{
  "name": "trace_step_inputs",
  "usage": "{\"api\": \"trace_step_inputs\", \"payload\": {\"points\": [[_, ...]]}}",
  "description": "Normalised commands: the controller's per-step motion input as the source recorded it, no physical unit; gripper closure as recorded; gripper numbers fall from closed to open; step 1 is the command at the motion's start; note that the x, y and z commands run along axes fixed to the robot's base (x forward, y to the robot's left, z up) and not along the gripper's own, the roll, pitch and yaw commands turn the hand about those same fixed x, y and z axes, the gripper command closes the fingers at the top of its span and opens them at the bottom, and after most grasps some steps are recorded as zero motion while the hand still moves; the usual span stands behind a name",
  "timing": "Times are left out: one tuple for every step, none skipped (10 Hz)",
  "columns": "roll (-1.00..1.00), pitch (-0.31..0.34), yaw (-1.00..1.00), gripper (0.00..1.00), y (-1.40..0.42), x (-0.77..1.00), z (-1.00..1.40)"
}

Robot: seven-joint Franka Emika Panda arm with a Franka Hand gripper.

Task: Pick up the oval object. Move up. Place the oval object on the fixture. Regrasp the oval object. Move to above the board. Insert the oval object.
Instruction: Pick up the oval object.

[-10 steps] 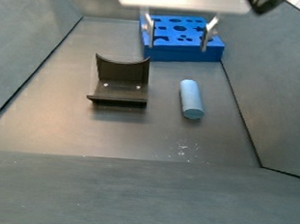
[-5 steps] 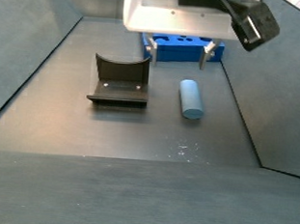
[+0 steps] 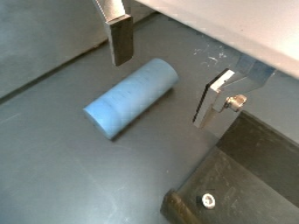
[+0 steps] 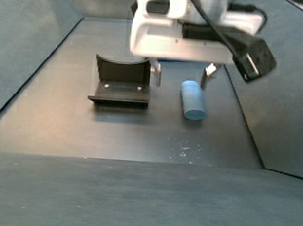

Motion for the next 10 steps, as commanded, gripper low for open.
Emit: {"api": "trace_step_inputs", "payload": {"points": [[0.02,-0.087,-0.21,0.00,0.47,-0.85,-0.49],[0.00,-0.083,0.00,0.00,0.02,-0.02,-0.08],[0.00,-0.041,0.00,0.00,0.07,0.00,-0.19],[0.05,-0.104,0.00,0.00,0.20,-0.15,-0.71],[0.00,-0.091,-0.02,0.00,0.39,-0.20,-0.57],[-0.05,-0.026,0.00,0.00,0.12,0.00,-0.09],[0.00,-0.044,0.00,0.00,0.00,0.00,-0.05],[0.06,-0.083,0.00,0.00,-0.01,-0.09,-0.18],[0.01,-0.101,0.00,0.00,-0.03,0.00,-0.24],[0.00,-0.027,0.00,0.00,0.00,0.00,0.00]]}}
